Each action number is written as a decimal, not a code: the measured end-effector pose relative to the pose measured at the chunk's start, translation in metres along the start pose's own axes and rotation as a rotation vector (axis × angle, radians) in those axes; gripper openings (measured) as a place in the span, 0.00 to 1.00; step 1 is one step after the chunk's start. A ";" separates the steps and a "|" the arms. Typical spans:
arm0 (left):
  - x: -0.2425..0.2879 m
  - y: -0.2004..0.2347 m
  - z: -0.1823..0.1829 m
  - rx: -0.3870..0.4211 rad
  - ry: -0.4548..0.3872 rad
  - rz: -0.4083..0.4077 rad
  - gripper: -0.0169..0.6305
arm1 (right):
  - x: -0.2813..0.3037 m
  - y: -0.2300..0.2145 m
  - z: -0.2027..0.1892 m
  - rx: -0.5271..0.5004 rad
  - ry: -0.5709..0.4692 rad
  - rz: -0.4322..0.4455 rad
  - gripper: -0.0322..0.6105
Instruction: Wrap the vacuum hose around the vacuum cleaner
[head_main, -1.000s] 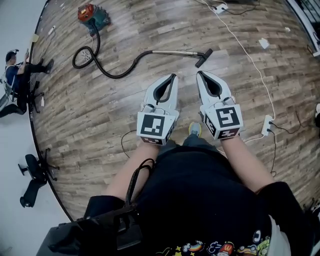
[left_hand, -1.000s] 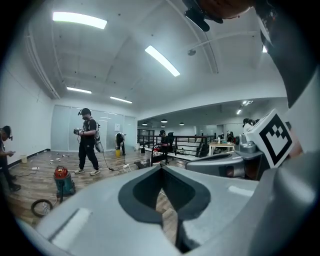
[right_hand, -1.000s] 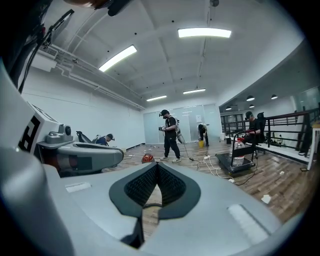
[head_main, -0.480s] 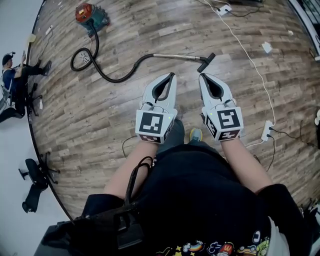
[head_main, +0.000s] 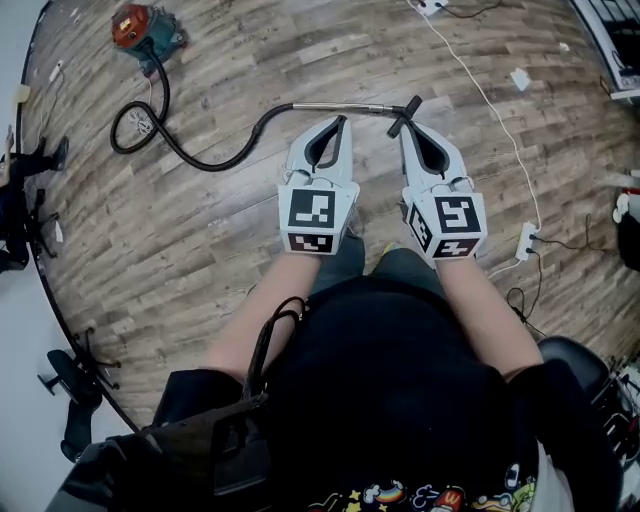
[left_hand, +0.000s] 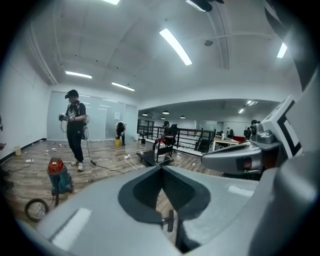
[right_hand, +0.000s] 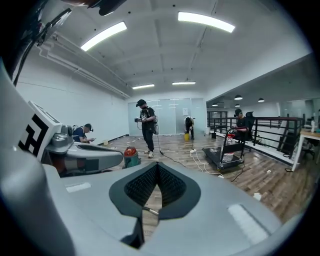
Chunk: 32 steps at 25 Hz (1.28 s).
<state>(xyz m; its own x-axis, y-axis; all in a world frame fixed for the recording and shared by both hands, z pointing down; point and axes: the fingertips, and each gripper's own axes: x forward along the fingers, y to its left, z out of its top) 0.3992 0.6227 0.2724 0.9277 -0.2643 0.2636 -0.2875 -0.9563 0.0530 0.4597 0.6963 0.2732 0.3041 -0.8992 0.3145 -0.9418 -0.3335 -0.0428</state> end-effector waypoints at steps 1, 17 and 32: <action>0.004 0.006 0.001 -0.003 0.001 -0.007 0.03 | 0.007 0.003 0.001 -0.004 0.007 -0.003 0.09; 0.080 0.035 -0.002 0.016 0.072 -0.064 0.03 | 0.080 -0.042 -0.004 0.023 0.075 0.010 0.09; 0.267 0.021 -0.075 0.133 0.318 -0.179 0.03 | 0.203 -0.180 -0.071 0.146 0.179 0.047 0.09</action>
<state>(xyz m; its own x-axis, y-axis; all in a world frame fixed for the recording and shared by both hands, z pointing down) 0.6229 0.5413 0.4157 0.8342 -0.0600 0.5482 -0.0753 -0.9971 0.0054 0.6809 0.5943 0.4125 0.2178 -0.8548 0.4711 -0.9198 -0.3412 -0.1939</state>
